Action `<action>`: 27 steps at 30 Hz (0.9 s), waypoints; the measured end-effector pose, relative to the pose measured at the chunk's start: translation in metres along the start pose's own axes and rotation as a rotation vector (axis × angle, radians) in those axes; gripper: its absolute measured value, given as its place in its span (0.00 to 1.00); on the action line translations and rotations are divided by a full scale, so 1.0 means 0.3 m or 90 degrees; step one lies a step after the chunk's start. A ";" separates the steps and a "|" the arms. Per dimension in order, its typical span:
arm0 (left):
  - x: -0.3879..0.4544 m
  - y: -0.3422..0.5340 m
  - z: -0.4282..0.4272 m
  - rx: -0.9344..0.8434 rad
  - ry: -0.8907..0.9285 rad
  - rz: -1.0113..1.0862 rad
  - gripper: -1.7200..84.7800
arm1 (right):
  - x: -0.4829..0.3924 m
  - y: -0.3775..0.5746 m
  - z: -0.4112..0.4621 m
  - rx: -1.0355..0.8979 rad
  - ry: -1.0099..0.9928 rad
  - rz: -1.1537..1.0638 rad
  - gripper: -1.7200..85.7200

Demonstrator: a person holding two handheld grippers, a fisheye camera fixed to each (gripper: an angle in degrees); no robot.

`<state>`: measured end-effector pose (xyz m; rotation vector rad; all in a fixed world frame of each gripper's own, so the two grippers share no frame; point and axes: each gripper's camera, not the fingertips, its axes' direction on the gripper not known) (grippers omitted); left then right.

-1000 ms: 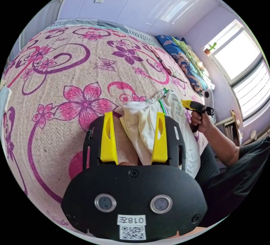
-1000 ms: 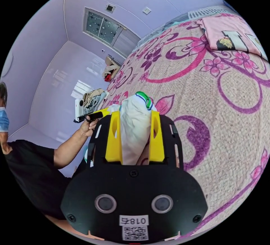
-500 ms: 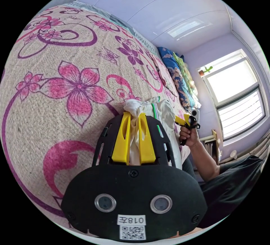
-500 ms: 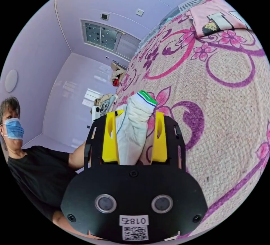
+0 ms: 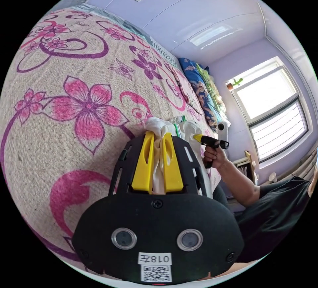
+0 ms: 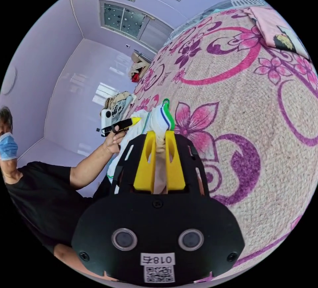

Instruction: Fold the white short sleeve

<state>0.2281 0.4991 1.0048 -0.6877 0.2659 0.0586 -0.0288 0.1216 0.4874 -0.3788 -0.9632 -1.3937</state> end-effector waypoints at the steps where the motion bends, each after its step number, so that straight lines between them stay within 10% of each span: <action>1: 0.011 0.014 -0.004 0.009 -0.004 0.011 0.07 | -0.035 0.006 0.032 0.007 0.034 -0.016 0.06; 18: 0.795 0.767 -0.443 0.379 -0.378 0.386 0.06 | -0.950 0.216 0.231 0.252 0.179 -0.337 0.04; 27: 0.865 0.857 -0.824 0.600 -0.535 0.321 0.06 | -1.544 -0.159 0.644 0.333 0.123 -0.500 0.04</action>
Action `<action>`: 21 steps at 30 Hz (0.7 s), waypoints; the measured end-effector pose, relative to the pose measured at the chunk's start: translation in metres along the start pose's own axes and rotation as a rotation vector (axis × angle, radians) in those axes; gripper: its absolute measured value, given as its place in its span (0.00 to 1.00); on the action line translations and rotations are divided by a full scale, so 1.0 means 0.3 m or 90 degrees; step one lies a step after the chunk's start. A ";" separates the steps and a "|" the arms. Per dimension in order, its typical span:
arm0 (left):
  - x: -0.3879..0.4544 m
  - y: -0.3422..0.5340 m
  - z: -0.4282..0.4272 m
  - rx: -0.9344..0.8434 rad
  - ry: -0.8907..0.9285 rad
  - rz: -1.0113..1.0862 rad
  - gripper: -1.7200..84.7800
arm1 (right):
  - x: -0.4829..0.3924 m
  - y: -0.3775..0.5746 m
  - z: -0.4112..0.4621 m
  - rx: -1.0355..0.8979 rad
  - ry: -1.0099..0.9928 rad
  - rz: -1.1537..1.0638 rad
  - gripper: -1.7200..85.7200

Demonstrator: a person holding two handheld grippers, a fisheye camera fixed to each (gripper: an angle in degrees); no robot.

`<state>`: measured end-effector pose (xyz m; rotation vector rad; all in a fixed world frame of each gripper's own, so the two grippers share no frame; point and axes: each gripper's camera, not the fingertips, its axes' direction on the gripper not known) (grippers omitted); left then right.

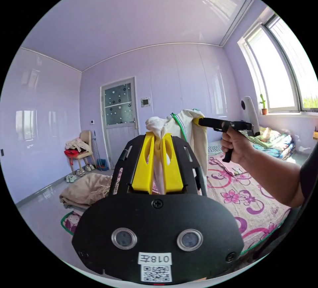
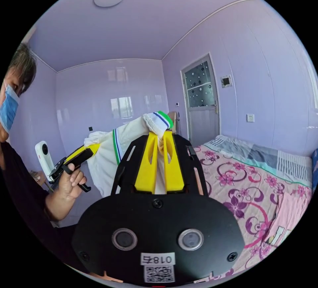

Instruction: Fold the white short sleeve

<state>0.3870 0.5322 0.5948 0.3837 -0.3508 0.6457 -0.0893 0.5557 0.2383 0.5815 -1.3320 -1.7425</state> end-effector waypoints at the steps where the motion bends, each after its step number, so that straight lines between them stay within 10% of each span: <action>1: -0.031 -0.003 -0.003 0.007 -0.013 -0.012 0.06 | -0.045 -0.071 0.120 0.002 -0.012 -0.024 0.04; 12: -0.974 0.263 0.131 -0.055 -0.290 -0.292 0.06 | -0.628 -0.374 1.632 -0.166 -0.154 -0.180 0.04; 17: -1.403 0.656 0.267 -0.219 -0.244 -0.553 0.06 | -0.868 -0.036 2.374 -0.531 -0.029 -0.244 0.05; 21: -1.514 0.780 0.217 -0.185 -0.186 -0.587 0.07 | -0.880 0.016 2.468 -0.515 -0.040 -0.187 0.05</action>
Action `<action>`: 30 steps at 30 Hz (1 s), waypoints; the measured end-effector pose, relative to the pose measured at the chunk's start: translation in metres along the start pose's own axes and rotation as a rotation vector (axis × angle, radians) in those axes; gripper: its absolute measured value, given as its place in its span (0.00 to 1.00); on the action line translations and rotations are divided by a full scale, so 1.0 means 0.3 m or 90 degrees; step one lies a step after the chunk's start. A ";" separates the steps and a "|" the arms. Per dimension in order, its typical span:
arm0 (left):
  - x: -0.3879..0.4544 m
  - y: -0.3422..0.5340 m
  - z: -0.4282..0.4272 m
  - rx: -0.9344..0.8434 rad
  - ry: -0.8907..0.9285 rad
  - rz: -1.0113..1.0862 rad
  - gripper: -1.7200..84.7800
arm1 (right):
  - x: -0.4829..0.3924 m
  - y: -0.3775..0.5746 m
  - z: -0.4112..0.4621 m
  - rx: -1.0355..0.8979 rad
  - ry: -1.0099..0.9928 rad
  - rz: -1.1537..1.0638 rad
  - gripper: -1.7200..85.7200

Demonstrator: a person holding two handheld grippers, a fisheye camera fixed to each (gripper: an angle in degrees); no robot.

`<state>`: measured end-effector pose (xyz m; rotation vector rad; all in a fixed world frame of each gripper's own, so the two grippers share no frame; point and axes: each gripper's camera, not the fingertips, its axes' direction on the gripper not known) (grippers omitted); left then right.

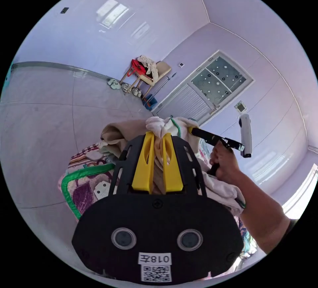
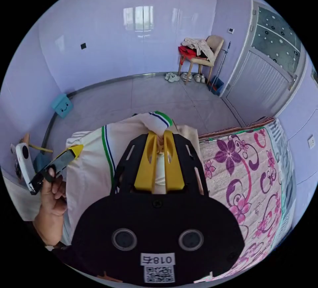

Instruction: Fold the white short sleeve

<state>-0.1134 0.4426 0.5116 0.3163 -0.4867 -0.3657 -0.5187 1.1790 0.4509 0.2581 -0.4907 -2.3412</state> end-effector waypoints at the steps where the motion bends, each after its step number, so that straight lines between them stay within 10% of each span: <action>1: 0.003 -0.006 -0.008 0.006 0.000 0.013 0.07 | 0.010 -0.025 -0.020 0.033 -0.028 0.016 0.05; 15: -0.322 -0.101 0.054 -0.056 0.096 -0.156 0.12 | 0.034 -0.227 -0.096 0.003 -0.164 0.047 0.16; 19: -0.314 0.015 -0.113 0.045 0.117 -0.117 0.09 | -0.050 -0.043 -0.315 0.060 -0.319 -0.182 0.17; 30: 0.023 0.147 -0.028 -0.163 0.202 0.193 0.05 | -0.547 0.160 -0.290 -0.075 -0.034 -0.601 0.17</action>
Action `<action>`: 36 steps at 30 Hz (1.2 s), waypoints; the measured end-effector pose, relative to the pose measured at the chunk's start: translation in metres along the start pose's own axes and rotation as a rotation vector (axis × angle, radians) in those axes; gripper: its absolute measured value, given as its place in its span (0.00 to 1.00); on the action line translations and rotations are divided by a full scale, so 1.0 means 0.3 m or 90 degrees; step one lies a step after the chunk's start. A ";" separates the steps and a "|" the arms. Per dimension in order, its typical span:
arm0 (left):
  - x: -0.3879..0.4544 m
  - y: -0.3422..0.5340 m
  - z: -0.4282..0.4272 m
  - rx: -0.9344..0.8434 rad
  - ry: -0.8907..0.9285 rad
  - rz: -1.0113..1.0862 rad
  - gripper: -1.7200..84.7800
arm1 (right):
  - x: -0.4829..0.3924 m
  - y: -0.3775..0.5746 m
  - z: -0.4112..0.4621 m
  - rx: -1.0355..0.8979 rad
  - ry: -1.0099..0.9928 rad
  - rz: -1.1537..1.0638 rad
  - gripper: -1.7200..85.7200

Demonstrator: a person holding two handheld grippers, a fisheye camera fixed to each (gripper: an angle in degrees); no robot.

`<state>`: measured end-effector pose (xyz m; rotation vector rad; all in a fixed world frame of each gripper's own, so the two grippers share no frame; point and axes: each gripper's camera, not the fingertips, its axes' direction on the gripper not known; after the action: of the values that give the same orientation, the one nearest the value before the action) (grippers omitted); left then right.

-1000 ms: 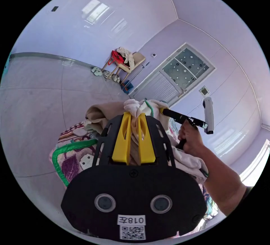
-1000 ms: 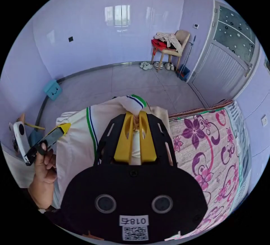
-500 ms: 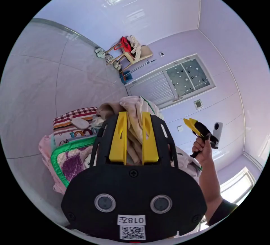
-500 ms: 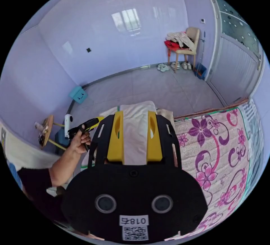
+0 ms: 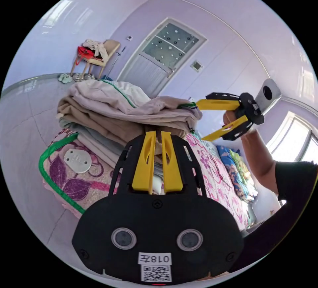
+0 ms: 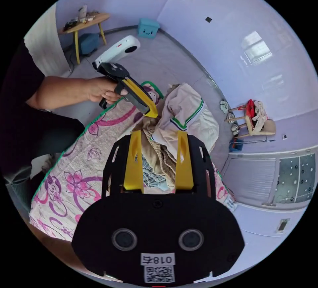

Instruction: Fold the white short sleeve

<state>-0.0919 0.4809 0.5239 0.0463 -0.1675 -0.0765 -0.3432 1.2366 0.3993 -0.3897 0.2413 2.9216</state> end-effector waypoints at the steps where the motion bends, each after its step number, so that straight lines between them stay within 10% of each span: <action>1: 0.005 -0.013 0.012 -0.011 0.002 0.007 0.06 | -0.006 -0.029 0.029 -0.032 0.032 -0.021 0.15; 20: 0.236 -0.120 0.215 -0.199 0.035 0.345 0.01 | 0.381 0.134 -0.010 0.006 -0.279 0.248 0.09; 26: 0.224 -0.229 0.108 -0.066 0.073 0.293 0.01 | 0.312 0.205 -0.035 -0.015 -0.262 0.237 0.09; 31: 0.313 -0.185 0.264 -0.255 0.113 0.395 0.01 | 0.267 0.295 -0.091 -0.006 -0.302 0.237 0.09; 36: 0.202 -0.117 -0.096 0.107 0.252 0.354 0.01 | 0.019 0.431 -0.053 -0.011 -0.282 0.188 0.12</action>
<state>-0.0300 0.4421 0.5037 0.1787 0.2138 0.5000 -0.3710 1.1091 0.4000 0.3209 0.2225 3.1948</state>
